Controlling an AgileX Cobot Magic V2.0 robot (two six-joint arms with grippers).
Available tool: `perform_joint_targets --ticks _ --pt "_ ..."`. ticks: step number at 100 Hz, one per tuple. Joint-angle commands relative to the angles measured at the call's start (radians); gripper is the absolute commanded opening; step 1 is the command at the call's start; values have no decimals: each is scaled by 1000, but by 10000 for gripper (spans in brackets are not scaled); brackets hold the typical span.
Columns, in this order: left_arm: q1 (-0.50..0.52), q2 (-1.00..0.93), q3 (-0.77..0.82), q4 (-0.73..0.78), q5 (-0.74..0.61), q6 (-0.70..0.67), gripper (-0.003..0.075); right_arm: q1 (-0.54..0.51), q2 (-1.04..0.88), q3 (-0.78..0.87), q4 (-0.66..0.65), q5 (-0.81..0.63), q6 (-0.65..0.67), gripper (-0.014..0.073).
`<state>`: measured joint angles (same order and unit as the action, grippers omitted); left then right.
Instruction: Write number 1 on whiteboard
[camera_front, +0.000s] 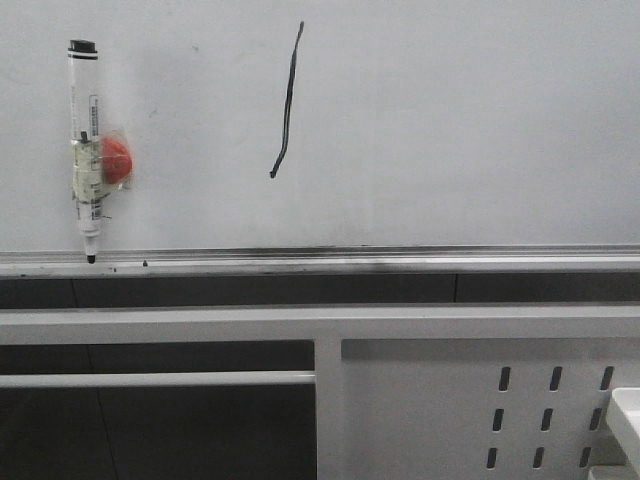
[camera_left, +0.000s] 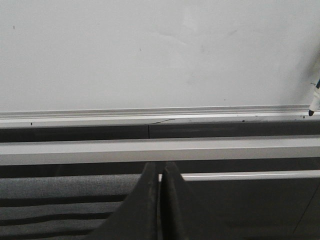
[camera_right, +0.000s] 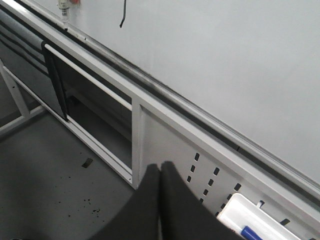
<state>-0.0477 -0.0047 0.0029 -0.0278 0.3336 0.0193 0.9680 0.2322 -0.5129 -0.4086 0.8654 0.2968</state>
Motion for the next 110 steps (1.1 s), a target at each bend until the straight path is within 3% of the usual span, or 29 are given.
perform_joint_targets --ticks 1,74,86,102,110 --pt "-1 -23 37 1 -55 1 -20 -2 14 -23 -26 -60 -9 -71" --pt "-1 -23 37 1 -55 1 -20 -2 16 -23 -33 -49 -9 -71" --pt "-1 -23 37 1 -55 1 -20 -16 14 -2 -27 -289 -9 -71" --pt "-1 -23 37 1 -55 1 -20 -76 14 87 -22 -872 -15 -71" --pt "-1 -23 37 1 -55 1 -20 -101 14 160 73 -1085 -129 -71"
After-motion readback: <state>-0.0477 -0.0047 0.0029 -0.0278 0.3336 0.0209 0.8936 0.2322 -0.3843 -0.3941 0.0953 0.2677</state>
